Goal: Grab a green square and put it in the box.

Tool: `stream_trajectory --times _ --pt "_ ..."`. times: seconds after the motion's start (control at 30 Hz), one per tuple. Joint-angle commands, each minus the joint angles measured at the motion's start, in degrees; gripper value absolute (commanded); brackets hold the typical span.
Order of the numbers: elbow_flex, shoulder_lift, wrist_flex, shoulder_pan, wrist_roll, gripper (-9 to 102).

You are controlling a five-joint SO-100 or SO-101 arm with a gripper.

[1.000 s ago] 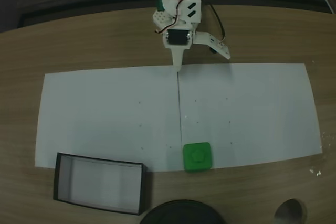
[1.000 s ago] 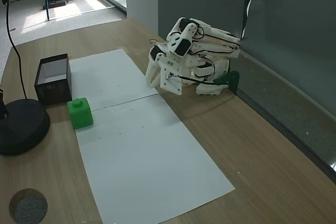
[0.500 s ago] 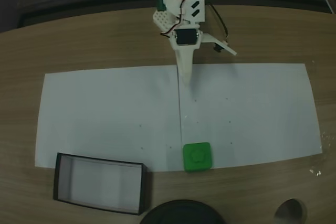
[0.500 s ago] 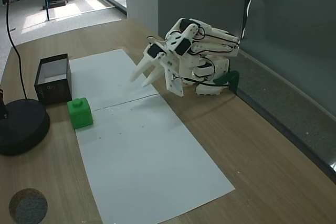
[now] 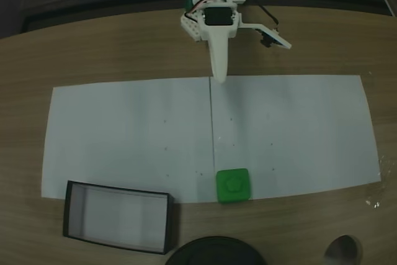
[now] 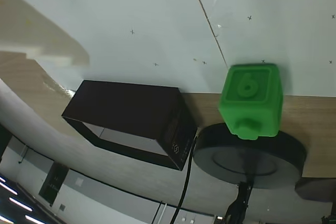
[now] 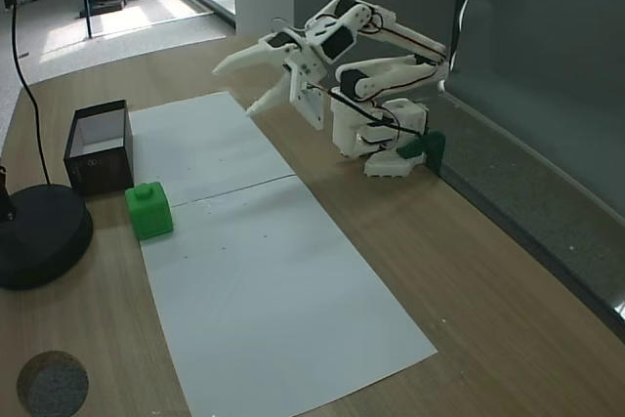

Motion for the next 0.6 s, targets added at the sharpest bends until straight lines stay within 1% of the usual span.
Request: stream_trajectory --times 0.0,0.1,0.27,0.4,0.57 --pt "-18.02 -21.27 -0.44 -2.29 0.35 34" --pt "-31.46 -40.17 2.72 -5.45 0.79 34" --pt "-53.61 -65.21 12.13 -7.21 2.29 34" --pt "-67.85 -79.28 16.26 -6.33 1.85 34" --pt "-83.32 -91.85 21.53 -5.89 1.67 34"
